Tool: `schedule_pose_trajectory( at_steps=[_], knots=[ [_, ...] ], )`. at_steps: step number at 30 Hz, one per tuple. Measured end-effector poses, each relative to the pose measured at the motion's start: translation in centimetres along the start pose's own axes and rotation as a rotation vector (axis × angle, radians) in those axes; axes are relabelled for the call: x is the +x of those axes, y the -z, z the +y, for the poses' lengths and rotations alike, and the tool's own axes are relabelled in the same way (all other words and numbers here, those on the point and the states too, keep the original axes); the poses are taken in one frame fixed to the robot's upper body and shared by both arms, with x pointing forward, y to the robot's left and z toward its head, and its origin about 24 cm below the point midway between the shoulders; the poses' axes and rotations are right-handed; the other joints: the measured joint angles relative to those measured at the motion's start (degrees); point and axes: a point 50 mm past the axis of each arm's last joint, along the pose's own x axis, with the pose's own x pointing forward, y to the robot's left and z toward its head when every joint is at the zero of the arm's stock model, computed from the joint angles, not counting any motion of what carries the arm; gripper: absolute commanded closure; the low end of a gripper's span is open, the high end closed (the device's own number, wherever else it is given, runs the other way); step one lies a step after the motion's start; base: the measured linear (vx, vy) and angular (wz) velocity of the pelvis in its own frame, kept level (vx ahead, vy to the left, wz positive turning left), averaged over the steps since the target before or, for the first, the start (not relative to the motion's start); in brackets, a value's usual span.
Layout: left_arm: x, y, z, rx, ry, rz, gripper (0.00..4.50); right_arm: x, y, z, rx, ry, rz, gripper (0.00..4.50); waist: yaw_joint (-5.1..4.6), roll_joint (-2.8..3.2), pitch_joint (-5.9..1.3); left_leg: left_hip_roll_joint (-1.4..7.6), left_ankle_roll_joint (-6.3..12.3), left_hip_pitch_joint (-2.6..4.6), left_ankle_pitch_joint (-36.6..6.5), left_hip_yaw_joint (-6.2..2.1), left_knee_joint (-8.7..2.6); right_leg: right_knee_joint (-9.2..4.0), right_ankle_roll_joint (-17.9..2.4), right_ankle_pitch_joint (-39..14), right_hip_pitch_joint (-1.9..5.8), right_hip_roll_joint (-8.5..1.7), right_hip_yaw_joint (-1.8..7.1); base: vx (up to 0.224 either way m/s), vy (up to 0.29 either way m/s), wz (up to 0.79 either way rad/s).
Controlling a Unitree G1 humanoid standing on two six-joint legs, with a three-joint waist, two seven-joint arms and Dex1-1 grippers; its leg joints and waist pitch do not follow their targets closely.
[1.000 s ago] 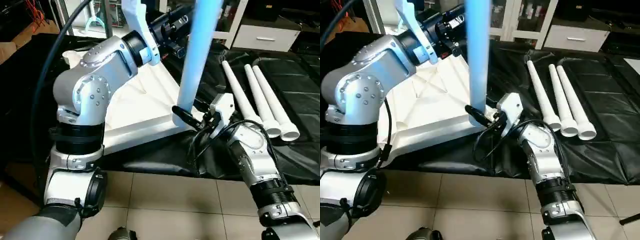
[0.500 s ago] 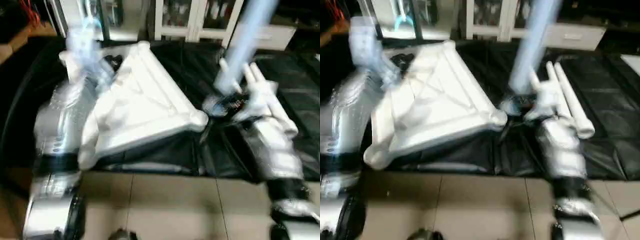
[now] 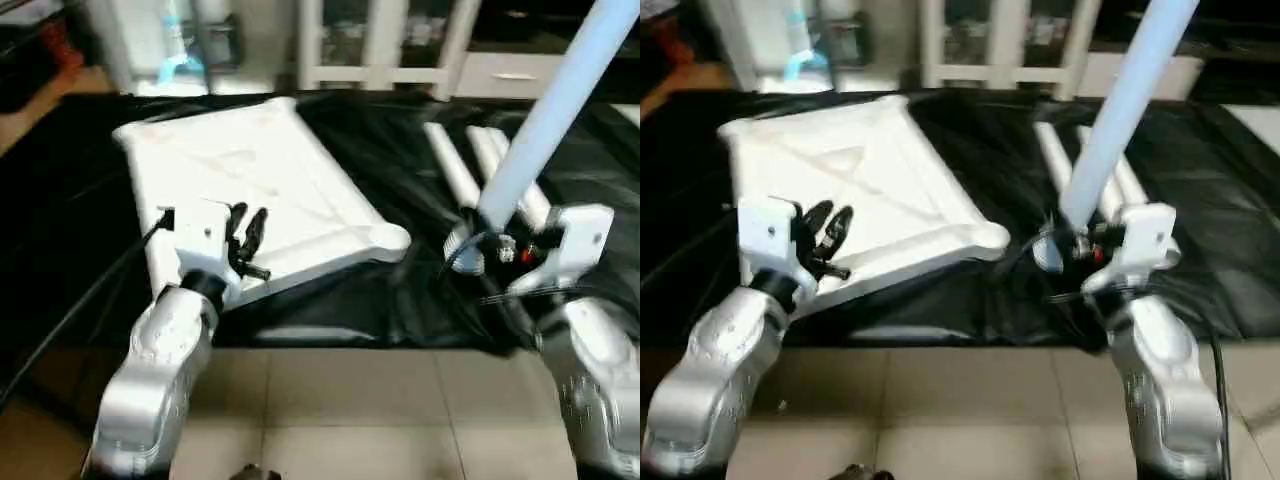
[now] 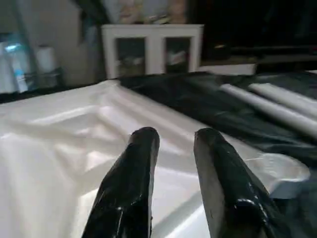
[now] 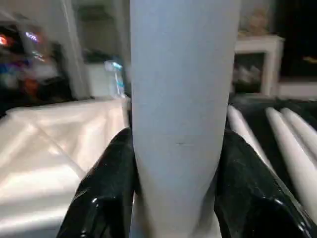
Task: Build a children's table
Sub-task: Insert table leg to table base
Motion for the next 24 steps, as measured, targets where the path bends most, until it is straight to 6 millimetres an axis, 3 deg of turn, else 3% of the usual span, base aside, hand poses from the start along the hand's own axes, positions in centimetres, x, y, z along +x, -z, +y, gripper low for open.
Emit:
schedule_pose_trajectory(
  at_steps=[2, 3, 4, 5, 6, 7, 8, 9, 10, 11, 12, 14, 15, 16, 17, 18, 19, 20, 21, 22, 23, 24],
  knots=[
    [-0.6, 0.9, 0.2, 0.013, -0.019, 0.027, 3.05, -0.4, 0.7, 0.7, 0.019, -0.019, 0.046, 2.64, -2.10, 0.30, 0.58, -0.08, 0.00, 0.42, 0.00, -0.83, -0.16, 0.27, -0.29, -1.32, 1.07, 0.01, -0.84, -0.013, 0.048, -0.33],
    [-0.6, 1.1, 0.1, 0.015, -0.018, 0.034, 3.05, -0.4, 1.0, 0.8, 0.023, -0.021, 0.064, 2.64, -3.15, 0.20, 0.74, -0.05, 0.00, 0.64, 0.00, -0.60, -0.33, 2.12, -1.28, -2.81, 1.14, -0.19, -1.41, -0.052, 0.004, -0.17],
    [-0.6, 1.1, 0.0, 0.020, -0.013, 0.029, 3.05, -0.5, 1.1, 0.9, 0.014, -0.024, 0.073, 2.64, -3.40, -0.22, 0.58, -0.08, 0.00, 0.99, 0.00, 0.09, -0.34, 4.15, -2.25, -4.20, 1.48, -0.30, -1.48, -0.052, 0.004, -0.17],
    [-0.6, 1.1, 0.0, 0.021, -0.017, 0.025, 3.05, -0.4, 1.1, 1.0, 0.007, -0.037, 0.079, 2.64, -3.29, -0.90, 0.44, -0.23, -0.01, 1.48, 0.00, 0.95, -0.31, 5.19, -1.96, -4.74, 2.36, -0.12, -0.79, -0.003, -0.063, -0.06],
    [-0.8, 1.4, -0.1, 0.012, -0.027, 0.034, 3.05, -0.5, 1.2, 1.1, -0.002, -0.051, 0.092, 2.64, -3.36, -1.42, 0.39, -0.33, -0.90, 1.84, -1.71, 0.94, 0.95, 5.02, -1.31, -4.66, 1.88, -0.08, 0.23, 0.057, -0.089, -0.05],
    [-1.0, 1.6, -0.2, 0.005, -0.038, 0.043, 3.05, -0.4, 1.2, 1.0, -0.002, -0.056, 0.098, 2.64, -3.32, -1.38, 0.44, -0.66, -0.50, 1.05, -4.11, -0.44, 4.04, 4.79, -1.31, -4.66, 2.34, -0.13, 0.45, 0.057, -0.089, -0.05],
    [-1.1, 1.7, -0.2, -0.001, -0.051, 0.049, 3.05, -0.5, 1.2, 0.9, -0.006, -0.058, 0.106, 2.64, -3.31, -1.09, 0.47, -1.67, 0.44, 0.12, -4.72, -3.24, 9.14, 4.62, -1.30, -4.66, 3.05, -0.08, 0.61, 0.125, -0.051, -0.06],
    [-1.1, 1.8, -0.2, -0.005, -0.067, 0.054, 3.05, -0.5, 1.2, 0.7, -0.016, -0.060, 0.116, 2.64, -3.53, -1.13, 0.33, -2.46, 0.74, 0.24, -4.94, -4.66, 11.22, 4.04, -1.30, -4.66, 3.50, -0.05, 0.89, 0.114, -0.011, 0.00],
    [-1.1, 1.6, -0.3, -0.011, -0.077, 0.045, 3.05, -0.5, 1.0, 0.5, -0.028, -0.064, 0.115, 2.64, -3.78, -0.74, 0.04, -2.35, 1.33, 0.82, -5.34, -4.88, 8.69, 3.64, -1.31, -4.66, 3.49, 0.19, 0.71, 0.114, -0.011, 0.00],
    [-1.1, 1.5, -0.4, -0.019, -0.083, 0.036, 3.05, -0.5, 0.9, 0.4, -0.036, -0.070, 0.114, 2.64, -4.16, -0.13, -0.19, -1.61, 1.92, 1.50, -5.76, -4.93, 5.26, 3.34, -1.35, -4.62, 3.42, 0.74, 0.11, 0.078, 0.024, 0.15],
    [-1.2, 1.5, -0.3, -0.025, -0.105, 0.037, 3.05, -0.3, 1.0, 0.3, -0.033, -0.068, 0.122, 2.64, -4.68, 0.51, -0.51, -0.90, -1.46, 2.29, -4.83, -5.04, 4.13, 3.12, -1.45, -4.54, 3.46, 1.47, 0.04, 0.078, 0.050, 0.15],
    [-1.8, 2.2, 0.4, -0.019, -0.153, 0.068, 3.05, 0.3, 1.2, 1.2, -0.022, -0.123, 0.128, 2.64, -6.63, -0.25, -0.46, -1.77, -1.50, 2.96, -5.55, -5.80, 3.47, 4.87, -4.59, -6.31, 2.91, 2.00, 0.37, 0.098, 0.048, 0.09],
    [-2.1, 2.3, 1.0, 0.003, -0.183, 0.077, 3.05, 0.6, 0.9, 1.6, -0.023, -0.152, 0.118, 2.64, -7.29, -1.24, -0.64, -2.17, -1.43, 3.84, -5.91, -5.94, 2.99, 6.92, -4.35, -6.26, 1.85, 2.01, 0.21, 0.163, 0.014, -0.09],
    [-2.1, 2.2, 1.2, 0.009, -0.200, 0.075, 3.05, 0.8, 0.7, 1.7, -0.026, -0.162, 0.110, 2.64, -7.75, -2.01, -0.91, -2.62, -1.30, 4.46, -6.02, -5.99, 2.51, 7.88, -3.59, -5.83, 1.04, 2.04, 0.11, 0.163, 0.014, -0.09],
    [-2.1, 2.1, 1.2, 0.013, -0.209, 0.070, 3.05, 1.0, 0.4, 1.8, -0.030, -0.171, 0.099, 2.64, -8.46, -2.65, -1.13, -2.99, -1.14, 4.99, -6.30, -5.93, 2.35, 8.06, -2.98, -5.45, 0.15, 1.98, 0.18, 0.150, -0.037, -0.12],
    [-2.1, 1.8, 1.2, 0.016, -0.215, 0.060, 3.05, 1.2, 0.2, 1.8, -0.035, -0.192, 0.094, 2.64, -8.97, -3.90, -1.48, -3.92, -1.35, 5.66, -6.90, -5.57, 2.20, 5.78, -2.53, -4.37, -0.37, 1.50, 0.97, 0.158, -0.083, -0.04],
    [-2.1, 1.7, 1.0, 0.016, -0.216, 0.056, 3.05, 1.2, 0.2, 1.6, -0.044, -0.199, 0.099, 2.64, -9.05, -4.96, -1.83, -4.41, -0.78, 5.56, -7.61, -5.30, 2.66, 6.10, -2.49, -3.27, 0.13, 1.52, 1.72, 0.158, -0.083, -0.04],
    [-1.9, 1.8, 0.4, -0.005, -0.204, 0.056, 3.05, 1.2, 0.4, 1.2, -0.055, -0.201, 0.120, 2.64, -8.47, -5.01, -1.79, -4.43, 2.23, 5.13, -9.15, -5.27, 4.75, 5.46, -2.78, -3.70, 0.78, 2.28, 2.38, 0.180, -0.060, -0.01],
    [-1.8, 1.9, -0.2, -0.016, -0.186, 0.061, 3.05, 1.1, 0.7, 0.9, -0.060, -0.202, 0.142, 2.64, -7.47, -4.88, -1.84, -4.86, 4.19, 2.96, -10.22, -5.57, 9.75, 4.33, -2.89, -3.85, 1.93, 2.50, 3.06, 0.200, -0.029, -0.04],
    [-1.8, 1.9, -0.2, -0.015, -0.185, 0.066, 3.05, 1.1, 0.9, 0.9, -0.060, -0.213, 0.152, 2.64, -6.62, -5.00, -1.80, -5.55, 4.13, 1.21, -10.19, -5.64, 11.74, 3.15, -3.02, -3.76, 2.88, 2.55, 3.47, 0.200, -0.029, -0.04],
    [-1.9, 1.7, 0.0, -0.008, -0.190, 0.063, 3.05, 1.1, 0.9, 1.0, -0.060, -0.225, 0.152, 2.64, -5.77, -4.76, -1.92, -5.74, 4.09, -0.54, -10.15, -5.56, 11.52, 2.09, -3.17, -3.70, 3.71, 2.80, 3.63, 0.191, -0.031, -0.02],
    [-2.0, 1.5, 0.1, 0.001, -0.192, 0.054, 3.05, 1.1, 1.0, 1.3, -0.060, -0.252, 0.156, 2.64, -4.28, -4.05, -2.14, -5.06, 4.17, -2.20, -8.85, -5.53, 8.40, 0.96, -3.36, -3.95, 4.86, 3.34, 3.15, 0.202, 0.000, -0.03]
  ],
)
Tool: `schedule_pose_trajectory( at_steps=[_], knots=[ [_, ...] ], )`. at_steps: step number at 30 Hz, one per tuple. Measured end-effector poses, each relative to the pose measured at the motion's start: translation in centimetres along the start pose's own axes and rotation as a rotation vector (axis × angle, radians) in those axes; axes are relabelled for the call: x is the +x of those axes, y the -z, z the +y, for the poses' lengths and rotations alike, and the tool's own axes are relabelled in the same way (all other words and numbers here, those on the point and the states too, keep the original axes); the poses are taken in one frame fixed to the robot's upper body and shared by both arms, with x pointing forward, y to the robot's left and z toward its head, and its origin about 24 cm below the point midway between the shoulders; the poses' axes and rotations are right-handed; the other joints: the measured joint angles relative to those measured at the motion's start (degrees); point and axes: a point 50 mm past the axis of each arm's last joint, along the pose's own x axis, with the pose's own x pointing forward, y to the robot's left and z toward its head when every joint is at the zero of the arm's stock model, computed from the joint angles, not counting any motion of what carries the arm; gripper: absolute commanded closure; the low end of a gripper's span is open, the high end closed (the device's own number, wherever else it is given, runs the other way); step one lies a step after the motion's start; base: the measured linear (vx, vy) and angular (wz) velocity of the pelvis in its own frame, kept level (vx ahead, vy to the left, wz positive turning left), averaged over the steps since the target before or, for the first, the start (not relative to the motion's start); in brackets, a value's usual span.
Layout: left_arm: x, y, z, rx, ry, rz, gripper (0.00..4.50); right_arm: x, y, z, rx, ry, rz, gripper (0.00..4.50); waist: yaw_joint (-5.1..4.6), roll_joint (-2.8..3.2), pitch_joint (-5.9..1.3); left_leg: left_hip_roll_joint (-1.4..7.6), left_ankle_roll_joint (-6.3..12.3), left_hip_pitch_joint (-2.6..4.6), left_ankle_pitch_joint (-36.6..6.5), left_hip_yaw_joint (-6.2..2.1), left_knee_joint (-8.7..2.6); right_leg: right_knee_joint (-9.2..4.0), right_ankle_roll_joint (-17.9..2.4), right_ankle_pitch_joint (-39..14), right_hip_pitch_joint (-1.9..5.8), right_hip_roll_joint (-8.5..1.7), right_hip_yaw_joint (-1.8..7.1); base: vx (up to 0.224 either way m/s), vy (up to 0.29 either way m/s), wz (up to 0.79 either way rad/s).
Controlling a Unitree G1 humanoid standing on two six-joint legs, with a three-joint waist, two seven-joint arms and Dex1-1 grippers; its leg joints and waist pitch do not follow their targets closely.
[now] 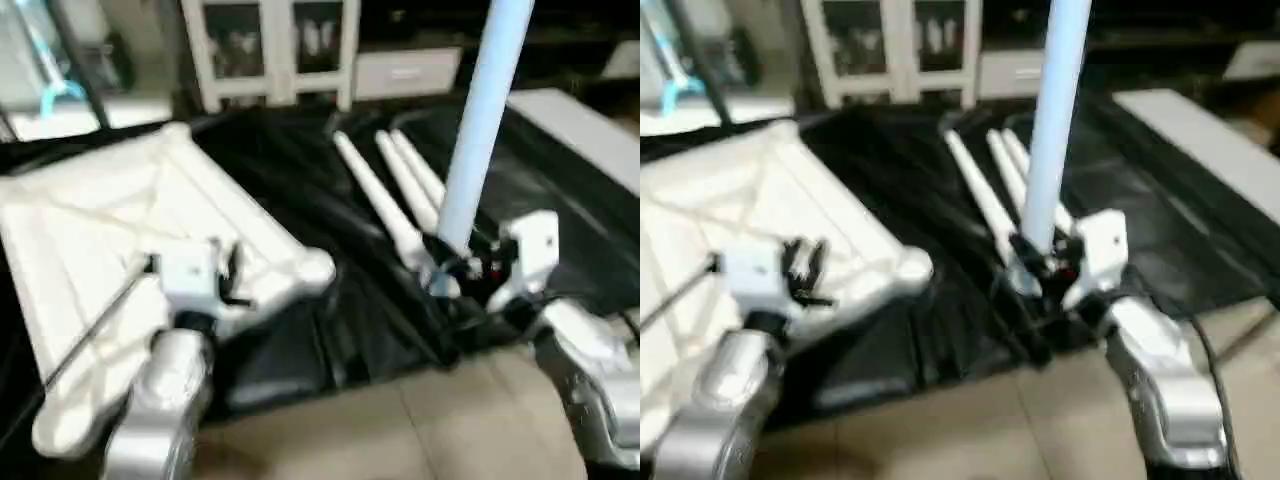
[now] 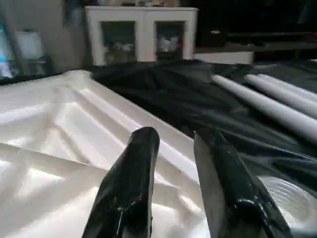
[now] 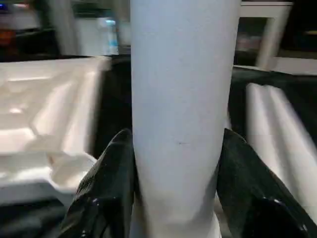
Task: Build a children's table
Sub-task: Insert table leg to table base
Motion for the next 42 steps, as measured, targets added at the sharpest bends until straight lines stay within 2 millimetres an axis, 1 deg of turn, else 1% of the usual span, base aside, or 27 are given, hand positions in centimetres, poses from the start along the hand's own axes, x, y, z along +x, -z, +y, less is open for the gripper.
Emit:
schedule_pose_trajectory(
  at_steps=[1, 2, 3, 4, 5, 6, 7, 8, 9, 10, 11, 12, 13, 14, 15, 16, 17, 18, 20, 21, 23, 24, 28, 31, 33, 37, 42],
  knots=[
    [-0.1, -0.2, 0.0, 0.001, -0.001, -0.010, 3.05, 0.1, 0.0, 0.2, -0.007, -0.015, 0.000, 2.64, 1.05, 1.38, -0.02, 1.27, 0.33, -0.68, 1.60, -0.02, -3.82, -0.80, 0.00, -0.38, 1.07, 1.08, -0.74, 0.202, 0.000, -0.03],
    [-0.1, -0.3, 0.0, 0.001, -0.001, -0.012, 3.05, 0.1, 0.0, 0.2, -0.009, -0.019, 0.000, 2.64, 1.27, 1.81, -0.02, 1.76, 0.28, -0.74, 2.07, -0.02, -4.85, -0.93, 0.01, -0.56, 1.47, 1.40, -1.12, 0.242, 0.063, 0.01],
    [-0.4, -0.2, 0.5, 0.005, -0.019, -0.005, 3.05, 0.4, 0.3, 1.0, -0.008, -0.057, 0.007, 2.64, 2.22, 4.67, 0.13, 3.78, -3.94, 0.44, 8.27, -1.11, -5.85, 0.18, 0.94, -2.85, 3.36, 2.23, -3.45, 0.278, 0.118, -0.03],
    [-0.5, 0.0, 1.0, 0.012, -0.039, 0.005, 3.05, 0.7, 0.4, 1.6, -0.004, -0.087, 0.007, 2.64, 2.07, 3.85, 0.24, 2.56, -3.86, 0.71, 7.06, -1.07, -5.37, 4.16, -0.10, -3.85, 1.83, 1.37, -3.13, 0.278, 0.118, -0.03],
    [-0.5, 0.1, 1.5, 0.020, -0.056, 0.016, 3.05, 0.8, 0.5, 1.8, -0.005, -0.102, 0.010, 2.64, 1.59, 3.07, 0.10, 1.79, -3.25, 0.81, 6.50, -1.12, -5.08, 7.71, 0.10, -3.97, -0.37, 0.73, -2.86, 0.273, 0.084, 0.00],
    [-0.4, 0.3, 1.5, 0.021, -0.054, 0.025, 3.05, 0.6, 0.5, 1.6, -0.009, -0.096, 0.014, 2.64, 0.69, 2.93, 0.04, 0.46, -2.64, 1.04, 5.88, -2.40, -5.01, 9.93, 1.18, -3.78, -3.05, 0.64, -2.84, 0.231, 0.051, 0.21],
    [-0.4, 0.3, 1.3, 0.023, -0.043, 0.025, 3.05, 0.5, 0.5, 1.4, -0.014, -0.090, 0.016, 2.64, -0.02, 2.74, 0.06, -0.79, -2.07, 1.48, 5.51, -3.60, -5.15, 10.46, 2.29, -3.60, -5.23, 0.61, -2.56, 0.231, 0.051, 0.21],
    [-0.2, 0.1, 1.0, 0.029, -0.032, 0.020, 3.05, 0.4, 0.4, 1.2, -0.018, -0.082, 0.017, 2.64, -0.73, 2.31, 0.12, -2.18, -1.64, 2.19, 5.24, -4.53, -5.47, 10.37, 3.03, -3.21, -7.05, 0.56, -1.72, 0.185, 0.031, 0.31],
    [0.0, -0.2, 0.7, 0.039, -0.005, 0.006, 3.05, 0.3, 0.3, 1.0, -0.004, -0.063, 0.006, 2.64, -1.45, 1.29, 0.18, -3.81, -1.58, 3.22, 4.93, -4.72, -5.85, 9.30, 3.86, -2.55, -9.04, 0.21, 0.00, 0.177, -0.048, 0.38],
    [0.1, -0.5, 0.4, 0.048, 0.020, -0.005, 3.05, 0.3, 0.2, 0.7, 0.006, -0.041, -0.006, 2.64, -1.07, 0.00, 0.17, -4.11, -2.18, 3.96, 4.39, -2.88, -6.02, 6.87, 3.14, -0.65, -9.88, -0.22, 1.05, 0.177, -0.048, 0.38],
    [0.2, -0.6, 0.1, 0.049, 0.051, -0.006, 3.05, 0.2, 0.2, 0.4, 0.007, -0.023, -0.010, 2.64, -1.06, -0.95, 0.18, -4.51, -1.92, 4.44, 3.72, -1.87, -5.72, 6.14, 0.76, 4.64, -9.85, -0.86, 1.80, 0.159, -0.105, 0.31],
    [0.2, -0.4, -0.8, 0.037, 0.132, 0.004, 3.05, -0.1, 0.4, -0.3, 0.006, 0.006, 0.002, 2.64, 0.26, -0.80, 0.24, -3.61, 1.64, 4.13, 2.07, -1.12, -3.18, 5.65, 0.72, 4.11, -9.21, -0.18, 2.17, 0.159, -0.084, -0.01],
    [0.1, -0.4, -1.2, 0.033, 0.179, 0.006, 3.05, -0.1, 0.5, -0.6, 0.010, 0.017, 0.008, 2.64, 0.97, -0.58, 0.15, -3.34, 1.57, 3.44, 2.12, -1.30, -1.66, 5.14, 0.26, 4.40, -8.69, 0.02, 2.21, 0.159, -0.084, -0.01],
    [0.1, -0.5, -1.3, 0.030, 0.230, 0.003, 3.05, -0.2, 0.5, -0.6, 0.013, 0.016, 0.005, 2.64, 1.47, -0.56, 0.12, -2.86, 0.06, 3.04, 3.04, -1.45, -2.14, 4.96, 0.23, 4.41, -8.38, 0.09, 2.06, 0.161, -0.060, -0.12],
    [0.3, -0.9, -1.4, 0.035, 0.302, -0.010, 3.05, -0.1, 0.3, -0.5, 0.024, 0.005, -0.016, 2.64, 2.27, 0.38, -0.05, -1.20, -2.52, 2.43, 5.44, -1.58, -4.56, 5.04, 0.15, 4.35, -8.48, 0.88, 1.50, 0.054, -0.053, -0.04],
    [0.4, -1.2, -1.5, 0.030, 0.366, -0.018, 3.05, 0.0, 0.3, -0.3, 0.047, -0.009, -0.036, 2.64, 2.95, 1.07, -0.09, -0.04, -5.49, 2.01, 5.80, -1.65, -5.54, 5.06, 0.08, 4.31, -8.60, 1.54, 1.10, 0.054, -0.053, -0.04],
    [0.3, -1.2, -1.6, 0.017, 0.415, -0.010, 3.05, 0.1, 0.3, 0.0, 0.064, -0.027, -0.044, 2.64, 3.31, 1.10, -0.07, 0.19, -5.60, 1.65, 5.75, -1.75, -5.45, 4.63, 0.18, 4.44, -8.68, 1.61, 1.03, 0.000, 0.000, 0.00],
    [0.2, -1.1, -1.7, -0.007, 0.466, 0.003, 3.05, 0.1, 0.3, 0.2, 0.071, -0.042, -0.048, 2.64, 3.74, 1.42, -0.03, 0.56, -5.63, 1.46, 5.77, -1.60, -5.29, 3.83, 0.43, 4.90, -8.63, 1.58, 0.77, 0.012, 0.059, 0.03],
    [-0.2, -0.7, -1.7, -0.029, 0.550, 0.038, 2.78, 0.2, 0.2, 0.3, 0.087, -0.065, -0.060, 2.64, 3.95, 1.79, 0.17, 0.67, -5.45, 1.40, 5.70, -1.53, -5.09, 3.01, 0.22, 5.12, -8.17, 1.20, 0.25, 0.002, 0.073, 0.06],
    [-0.5, -0.5, -1.6, -0.045, 0.604, 0.066, 2.71, 0.1, 0.2, 0.4, 0.092, -0.080, -0.064, 2.64, 4.00, 1.86, 0.23, 0.74, -5.20, 1.55, 5.70, -1.05, -5.14, 2.87, -0.06, 4.95, -7.83, 0.70, -0.19, -0.039, 0.069, 0.14],
    [-0.8, -0.3, -1.7, -0.063, 0.682, 0.102, 2.66, 0.1, 0.1, 0.4, 0.087, -0.095, -0.069, 2.64, 3.99, 1.92, 0.30, 1.23, -4.83, 1.83, 5.53, 0.39, -5.32, 2.80, -0.15, 4.91, -7.52, 0.28, -0.18, -0.046, 0.059, 0.14],
    [-1.3, 0.0, -1.8, -0.060, 0.770, 0.155, 2.36, 0.1, 0.0, 0.5, 0.087, -0.123, -0.077, 2.64, 3.84, 1.85, 0.39, 1.70, -4.81, 1.94, 5.54, 1.40, -5.33, 2.87, -0.18, 4.93, -7.48, 0.02, -0.18, -0.062, 0.036, 0.09],
    [-2.6, 1.1, -2.2, -0.046, 0.976, 0.292, 2.21, 0.6, -1.0, 1.0, 0.105, -0.217, -0.156, 2.64, 3.53, 1.64, 1.22, 1.74, -4.79, 2.33, 5.54, 2.81, -5.49, 3.09, 0.16, 4.75, -7.58, -0.96, -0.14, -0.062, 0.036, 0.00],
    [-2.4, 2.0, -2.3, -0.003, 1.018, 0.355, 1.83, 1.3, -2.1, 0.8, 0.074, -0.275, -0.185, 2.64, 3.28, 1.52, 1.29, 1.73, -4.79, 2.34, 5.54, 3.21, -5.49, 3.03, 0.16, 4.75, -7.66, -1.26, -0.20, -0.019, 0.013, -0.03],
    [-1.4, 2.5, -1.8, 0.082, 0.977, 0.382, 1.65, 1.5, -2.3, 0.7, 0.060, -0.307, -0.183, 2.64, 3.28, 1.21, 1.43, 1.74, -4.68, 2.35, 5.61, 3.37, -5.50, 3.00, 0.17, 4.80, -7.64, -1.32, -0.18, 0.000, 0.000, 0.00],
    [0.7, 2.8, -0.1, 0.200, 0.869, 0.408, 1.65, 2.0, -2.7, 0.6, 0.038, -0.352, -0.181, 2.64, 3.33, 1.06, 1.45, 1.76, -4.12, 2.30, 5.95, 3.50, -5.52, 2.95, -0.28, 5.26, -7.68, -1.36, -0.18, 0.000, 0.000, 0.00],
    [0.5, 3.3, 0.9, 0.246, 0.937, 0.493, 1.65, 2.0, -2.2, 0.2, 0.034, -0.356, -0.156, 2.64, 3.54, 1.03, 1.42, 1.76, -3.65, 2.18, 5.95, 3.71, -5.63, 2.74, -0.32, 5.38, -7.80, -1.44, -0.18, 0.011, 0.001, 0.00]
  ],
)
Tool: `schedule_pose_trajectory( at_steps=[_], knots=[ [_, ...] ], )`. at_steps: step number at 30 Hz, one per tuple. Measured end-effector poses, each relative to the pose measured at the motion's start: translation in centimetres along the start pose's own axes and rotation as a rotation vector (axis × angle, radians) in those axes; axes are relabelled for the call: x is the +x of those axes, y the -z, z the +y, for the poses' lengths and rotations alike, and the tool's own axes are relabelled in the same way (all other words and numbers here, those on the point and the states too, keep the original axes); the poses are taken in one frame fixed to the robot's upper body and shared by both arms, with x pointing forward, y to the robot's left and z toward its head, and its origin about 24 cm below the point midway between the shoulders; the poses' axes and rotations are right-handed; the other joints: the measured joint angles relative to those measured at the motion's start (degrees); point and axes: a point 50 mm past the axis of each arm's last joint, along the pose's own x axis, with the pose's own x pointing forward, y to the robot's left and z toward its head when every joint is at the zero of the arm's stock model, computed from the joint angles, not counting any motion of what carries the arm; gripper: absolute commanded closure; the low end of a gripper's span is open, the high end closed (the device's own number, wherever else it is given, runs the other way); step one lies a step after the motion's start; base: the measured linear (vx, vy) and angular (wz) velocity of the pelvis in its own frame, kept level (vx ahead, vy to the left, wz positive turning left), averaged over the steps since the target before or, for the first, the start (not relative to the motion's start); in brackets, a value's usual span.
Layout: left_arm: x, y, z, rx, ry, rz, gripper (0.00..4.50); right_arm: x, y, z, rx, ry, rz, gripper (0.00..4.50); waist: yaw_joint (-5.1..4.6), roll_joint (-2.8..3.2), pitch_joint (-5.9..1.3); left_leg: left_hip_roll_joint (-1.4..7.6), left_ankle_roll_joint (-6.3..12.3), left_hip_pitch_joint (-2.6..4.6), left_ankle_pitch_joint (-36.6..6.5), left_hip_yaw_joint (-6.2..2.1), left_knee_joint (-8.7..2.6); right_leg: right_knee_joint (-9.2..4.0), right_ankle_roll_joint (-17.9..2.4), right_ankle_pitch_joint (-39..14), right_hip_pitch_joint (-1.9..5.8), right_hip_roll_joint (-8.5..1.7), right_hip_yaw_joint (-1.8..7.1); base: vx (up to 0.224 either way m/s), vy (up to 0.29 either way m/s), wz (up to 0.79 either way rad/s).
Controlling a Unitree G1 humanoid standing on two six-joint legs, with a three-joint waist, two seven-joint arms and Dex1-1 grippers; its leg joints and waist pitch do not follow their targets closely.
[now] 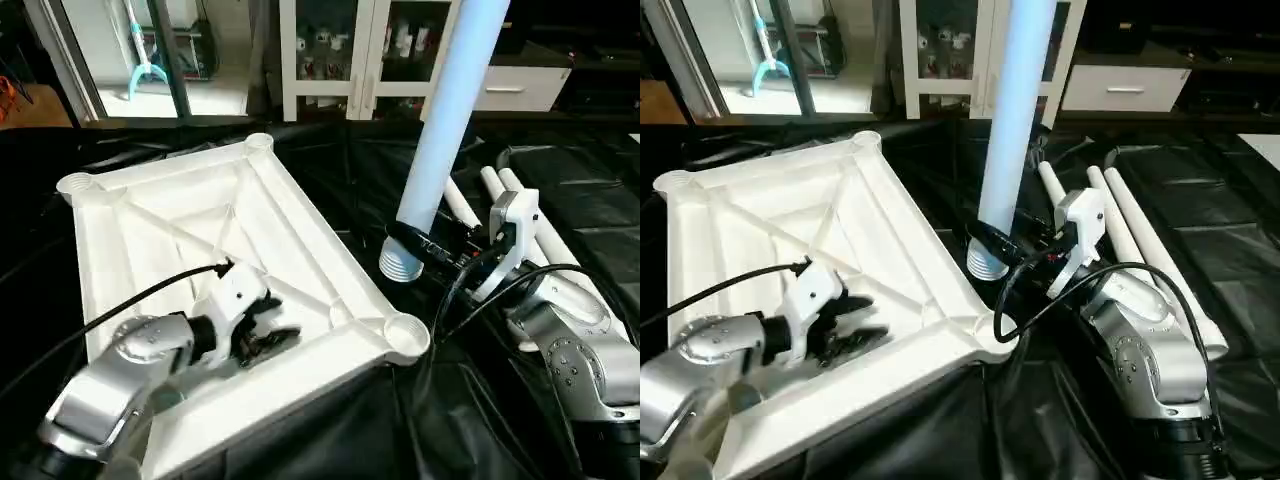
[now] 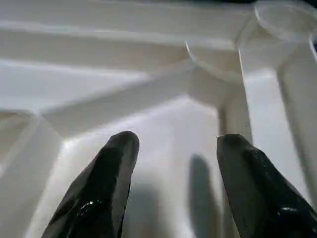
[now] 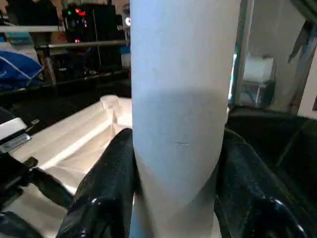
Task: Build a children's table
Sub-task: Insert table leg to table base
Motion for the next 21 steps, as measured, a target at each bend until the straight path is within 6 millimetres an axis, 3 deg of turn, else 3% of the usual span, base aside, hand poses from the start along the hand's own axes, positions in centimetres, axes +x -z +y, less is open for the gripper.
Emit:
schedule_pose_trajectory(
  at_steps=[8, 16, 21],
  knots=[
    [0.6, -0.8, -0.5, -0.046, 0.085, -0.072, 1.65, -0.1, 0.1, -0.2, -0.002, 0.002, 0.006, 2.64, 0.48, 0.06, -0.06, 0.00, 0.80, -0.59, 0.04, 0.14, -0.29, -0.51, 0.00, 0.01, -0.34, -0.07, -0.08, 0.027, 0.003, 0.00],
    [0.3, -2.4, -0.4, -0.103, 0.155, -0.177, 1.65, -0.4, 0.4, -0.2, -0.009, 0.013, 0.012, 2.64, 0.29, 0.09, -0.07, 0.04, 0.68, -0.47, 0.26, 0.20, -0.28, -0.41, -0.22, 0.14, -0.29, -0.06, -0.07, 0.000, 0.000, 0.00],
    [0.0, -1.1, -1.9, -0.040, 0.246, -0.070, 1.65, -0.6, 0.9, 0.0, -0.001, 0.023, 0.019, 2.64, 0.26, 0.27, -0.14, 0.06, 0.63, -0.46, 0.28, 0.33, -0.28, -0.43, -0.42, 0.26, -0.28, -0.08, -0.03, 0.000, 0.000, 0.00]
  ],
)
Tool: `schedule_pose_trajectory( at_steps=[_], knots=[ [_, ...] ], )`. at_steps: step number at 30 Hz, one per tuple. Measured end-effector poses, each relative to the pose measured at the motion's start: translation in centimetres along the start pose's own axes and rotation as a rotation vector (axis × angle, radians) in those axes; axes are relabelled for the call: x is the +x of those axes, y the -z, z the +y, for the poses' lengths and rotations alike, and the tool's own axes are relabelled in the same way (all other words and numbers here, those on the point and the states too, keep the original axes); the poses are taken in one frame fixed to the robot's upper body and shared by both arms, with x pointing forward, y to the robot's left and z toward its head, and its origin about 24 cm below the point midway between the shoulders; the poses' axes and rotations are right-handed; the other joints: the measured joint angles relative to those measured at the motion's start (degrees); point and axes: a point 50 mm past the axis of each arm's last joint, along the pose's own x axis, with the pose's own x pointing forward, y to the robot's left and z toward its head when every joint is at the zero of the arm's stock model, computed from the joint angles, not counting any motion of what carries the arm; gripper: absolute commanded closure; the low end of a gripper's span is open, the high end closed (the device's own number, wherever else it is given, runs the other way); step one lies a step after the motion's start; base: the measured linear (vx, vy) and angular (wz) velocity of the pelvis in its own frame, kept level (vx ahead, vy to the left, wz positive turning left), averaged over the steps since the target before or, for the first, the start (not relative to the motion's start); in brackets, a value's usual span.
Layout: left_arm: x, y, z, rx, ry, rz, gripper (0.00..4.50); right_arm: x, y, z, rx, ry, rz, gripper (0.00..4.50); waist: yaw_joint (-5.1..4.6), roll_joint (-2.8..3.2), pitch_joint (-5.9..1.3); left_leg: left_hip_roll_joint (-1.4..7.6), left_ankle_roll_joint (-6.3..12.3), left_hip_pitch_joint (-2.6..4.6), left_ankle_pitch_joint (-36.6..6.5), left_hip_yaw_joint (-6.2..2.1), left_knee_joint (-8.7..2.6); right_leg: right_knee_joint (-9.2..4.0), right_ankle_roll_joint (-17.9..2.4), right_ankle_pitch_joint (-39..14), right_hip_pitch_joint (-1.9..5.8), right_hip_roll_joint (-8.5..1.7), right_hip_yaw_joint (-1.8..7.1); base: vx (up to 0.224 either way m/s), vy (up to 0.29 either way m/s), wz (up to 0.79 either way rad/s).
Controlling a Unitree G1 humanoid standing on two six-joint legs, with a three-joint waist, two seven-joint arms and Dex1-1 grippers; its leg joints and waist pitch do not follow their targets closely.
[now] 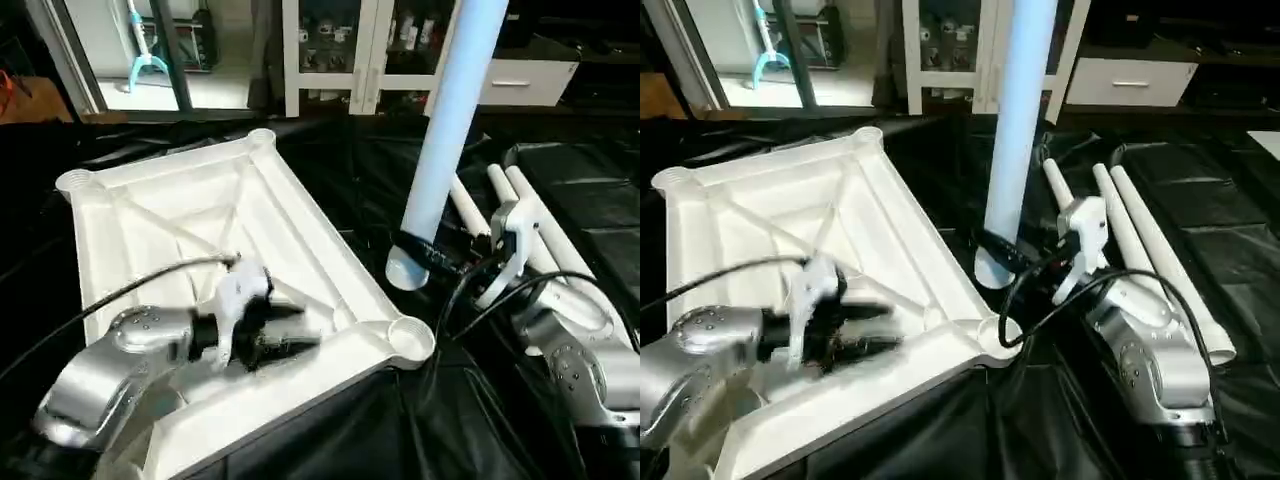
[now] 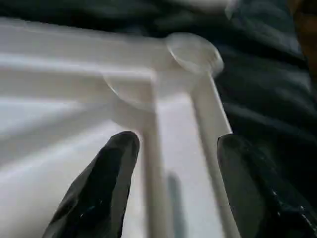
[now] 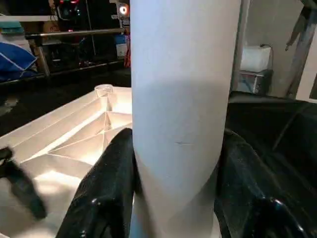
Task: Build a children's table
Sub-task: Insert table leg to table base
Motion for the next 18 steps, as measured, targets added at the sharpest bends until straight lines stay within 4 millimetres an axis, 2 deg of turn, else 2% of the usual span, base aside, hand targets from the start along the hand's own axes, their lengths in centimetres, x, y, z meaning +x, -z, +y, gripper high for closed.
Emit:
schedule_pose_trajectory(
  at_steps=[2, 7, 15, 18],
  knots=[
    [0.5, 0.6, -0.2, 0.020, -0.004, 0.046, 1.65, 0.0, 0.0, 0.1, 0.000, -0.002, -0.001, 2.64, 0.05, 0.00, 0.00, 0.00, -0.01, -0.01, 0.05, 0.03, 0.00, -0.01, -0.04, 0.03, 0.01, -0.02, 0.00, 0.000, 0.000, 0.00],
    [1.0, 1.2, 1.0, 0.077, -0.140, 0.094, 1.65, 0.1, 0.2, 0.3, 0.003, -0.001, -0.001, 2.64, 0.15, 0.07, -0.05, 0.17, 0.03, 0.12, 0.09, 0.50, 0.00, -0.04, -0.07, 0.05, 0.25, -0.14, 0.00, 0.000, 0.000, 0.00],
    [0.8, 1.0, 2.0, 0.137, -0.223, 0.103, 2.35, 0.3, 0.3, 0.5, 0.005, -0.007, -0.002, 2.64, 0.06, 0.09, -0.06, 0.31, 0.01, 0.12, 0.14, 0.69, 0.00, -0.04, -0.06, 0.08, 0.27, -0.14, 0.01, 0.000, 0.000, 0.00],
    [0.7, 0.9, 2.6, 0.200, -0.257, 0.117, 2.44, 0.3, 0.3, 0.5, 0.001, -0.004, -0.005, 2.64, 0.09, 0.11, -0.07, 0.33, 0.01, 0.11, 0.14, 0.69, 0.00, -0.03, -0.05, 0.11, 0.28, -0.14, 0.00, 0.000, 0.000, 0.00]
  ],
)
